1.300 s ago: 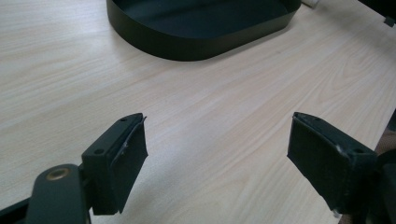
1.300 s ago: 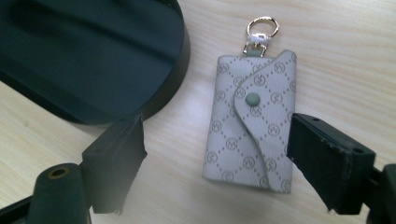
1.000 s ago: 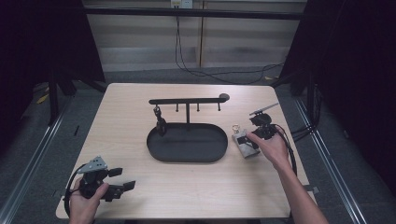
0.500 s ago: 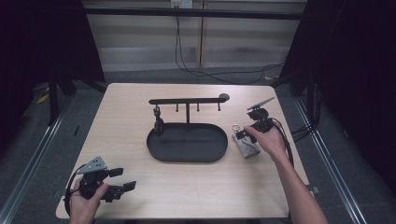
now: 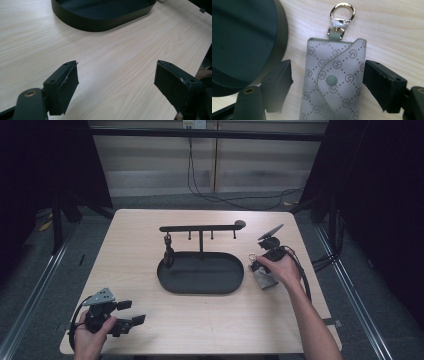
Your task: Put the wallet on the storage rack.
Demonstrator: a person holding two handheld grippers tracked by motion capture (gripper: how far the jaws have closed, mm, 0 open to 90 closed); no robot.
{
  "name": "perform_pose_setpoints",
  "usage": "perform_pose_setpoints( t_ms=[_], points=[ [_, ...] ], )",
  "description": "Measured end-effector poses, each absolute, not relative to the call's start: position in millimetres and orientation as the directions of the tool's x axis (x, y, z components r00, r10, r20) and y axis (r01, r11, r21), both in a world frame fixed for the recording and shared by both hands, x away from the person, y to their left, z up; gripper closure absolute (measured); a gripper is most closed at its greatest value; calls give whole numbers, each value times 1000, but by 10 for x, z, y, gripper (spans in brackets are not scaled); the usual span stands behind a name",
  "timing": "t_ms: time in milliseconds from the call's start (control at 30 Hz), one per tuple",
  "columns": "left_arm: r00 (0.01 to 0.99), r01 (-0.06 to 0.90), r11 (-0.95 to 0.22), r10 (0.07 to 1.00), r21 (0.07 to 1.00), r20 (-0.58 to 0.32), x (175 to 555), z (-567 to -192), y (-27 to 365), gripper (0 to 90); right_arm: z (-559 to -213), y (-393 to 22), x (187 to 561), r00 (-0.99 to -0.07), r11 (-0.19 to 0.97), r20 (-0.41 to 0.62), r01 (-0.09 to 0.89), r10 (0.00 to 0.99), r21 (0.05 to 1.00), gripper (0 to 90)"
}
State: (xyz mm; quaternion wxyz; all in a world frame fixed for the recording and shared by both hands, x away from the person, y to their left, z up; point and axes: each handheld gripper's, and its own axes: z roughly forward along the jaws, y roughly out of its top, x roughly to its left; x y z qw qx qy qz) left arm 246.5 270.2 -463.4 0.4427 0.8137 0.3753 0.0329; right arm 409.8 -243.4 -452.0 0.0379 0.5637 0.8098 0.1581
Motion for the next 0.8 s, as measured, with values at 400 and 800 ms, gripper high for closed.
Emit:
perform_pose_setpoints(
  t_ms=[400,800],
  points=[
    [716,587,-325,635,742,-289,2473,-4640,2705,191,-4642,-2415,4167,-351,326,74,916,933,233,274],
    [715,588,-327,637,739,-287,2477,-4645,2706,191,-4682,-2366,4179,-343,326,51,922,938,209,256]
  ],
)
